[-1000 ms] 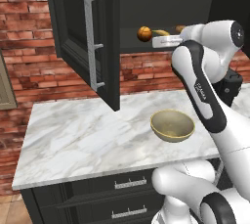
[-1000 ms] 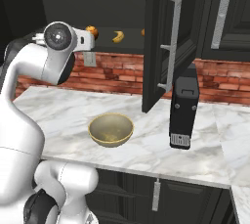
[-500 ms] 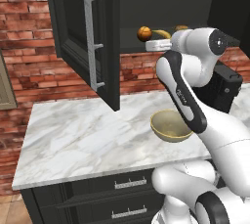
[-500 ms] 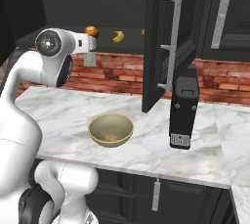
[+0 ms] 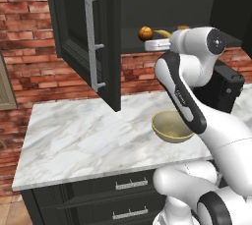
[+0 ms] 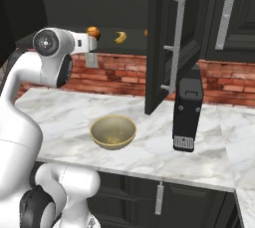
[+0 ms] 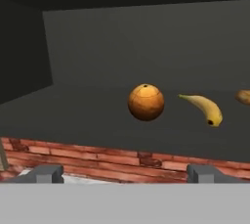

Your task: Open the cabinet. Pick the banana and orange from the cabinet and place them into the bowl. Then close the cabinet.

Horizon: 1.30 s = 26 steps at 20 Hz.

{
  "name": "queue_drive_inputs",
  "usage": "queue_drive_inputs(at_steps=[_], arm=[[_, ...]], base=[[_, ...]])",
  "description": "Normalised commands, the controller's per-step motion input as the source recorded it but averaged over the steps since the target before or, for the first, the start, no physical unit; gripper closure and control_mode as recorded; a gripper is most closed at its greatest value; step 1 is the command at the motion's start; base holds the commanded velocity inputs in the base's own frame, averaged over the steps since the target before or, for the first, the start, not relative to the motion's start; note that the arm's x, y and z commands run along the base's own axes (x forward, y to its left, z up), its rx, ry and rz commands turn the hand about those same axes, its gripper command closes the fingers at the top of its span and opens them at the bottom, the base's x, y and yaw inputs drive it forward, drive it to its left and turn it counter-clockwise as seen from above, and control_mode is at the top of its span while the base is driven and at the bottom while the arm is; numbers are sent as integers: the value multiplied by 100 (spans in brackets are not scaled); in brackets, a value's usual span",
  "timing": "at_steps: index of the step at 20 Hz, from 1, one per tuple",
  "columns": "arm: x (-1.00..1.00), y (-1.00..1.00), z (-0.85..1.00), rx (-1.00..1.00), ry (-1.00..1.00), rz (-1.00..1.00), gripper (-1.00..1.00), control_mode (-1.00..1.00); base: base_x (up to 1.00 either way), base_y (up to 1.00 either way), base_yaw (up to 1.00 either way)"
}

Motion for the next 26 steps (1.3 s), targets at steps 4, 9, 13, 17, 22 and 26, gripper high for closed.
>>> queue_drive_inputs(at_steps=[4, 9, 13, 17, 22, 26], arm=[[23, 0, 7, 0, 3, -1, -100, -100], [26, 0, 10, 0, 12, -1, -100, -100], [14, 0, 14, 0, 13, 0, -100, -100], [4, 0, 12, 0, 12, 0, -100, -100], [0, 0, 0, 0, 1, 0, -100, -100], [13, 0, 0, -1, 0, 0, -100, -100]], base=[[0, 0, 0], [0, 0, 0], [0, 0, 0], [0, 0, 0], [0, 0, 0], [0, 0, 0]])
